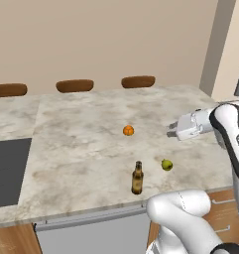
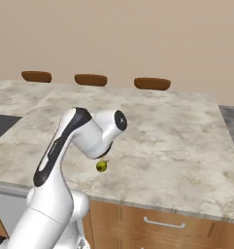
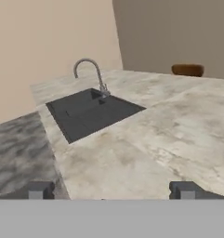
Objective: Place the beer on the top shelf of the fridge to keep it out of children's reach, and place the pear and orange on lower shelves for easy access.
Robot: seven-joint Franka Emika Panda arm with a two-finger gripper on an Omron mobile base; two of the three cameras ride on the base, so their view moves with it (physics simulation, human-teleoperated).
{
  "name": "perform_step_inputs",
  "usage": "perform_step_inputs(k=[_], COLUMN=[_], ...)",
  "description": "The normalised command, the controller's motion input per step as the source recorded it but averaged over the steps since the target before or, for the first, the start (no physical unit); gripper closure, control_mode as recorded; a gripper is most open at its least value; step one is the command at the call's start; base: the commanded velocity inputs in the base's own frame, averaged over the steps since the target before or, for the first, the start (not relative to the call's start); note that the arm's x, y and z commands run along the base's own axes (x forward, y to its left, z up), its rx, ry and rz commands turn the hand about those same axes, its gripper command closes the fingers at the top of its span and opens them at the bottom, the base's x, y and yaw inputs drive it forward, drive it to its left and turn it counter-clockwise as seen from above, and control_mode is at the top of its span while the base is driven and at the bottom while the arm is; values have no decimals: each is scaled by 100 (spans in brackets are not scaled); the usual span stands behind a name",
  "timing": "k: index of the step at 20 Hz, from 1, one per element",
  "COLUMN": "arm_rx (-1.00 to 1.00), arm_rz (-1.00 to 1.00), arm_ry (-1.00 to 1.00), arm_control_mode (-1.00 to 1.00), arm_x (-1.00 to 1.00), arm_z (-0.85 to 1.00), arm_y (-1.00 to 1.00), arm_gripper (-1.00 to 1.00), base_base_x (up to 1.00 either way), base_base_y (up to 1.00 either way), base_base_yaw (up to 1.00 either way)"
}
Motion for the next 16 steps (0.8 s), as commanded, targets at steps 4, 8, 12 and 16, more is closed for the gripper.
perform_step_inputs(k=[4,8,12,16], arm_rx=[20,14,12,6], arm_rz=[38,38,37,33], arm_ry=[-32,-32,-22,-10], arm_control_mode=[-100,-100,-100,-100], arm_x=[-30,-21,-12,-9], arm_z=[-17,-23,-24,-26], arm_y=[4,15,15,11], arm_gripper=[-100,-100,-100,-100], base_base_x=[0,0,0,0], base_base_y=[0,0,0,0], base_base_yaw=[0,0,0,0])
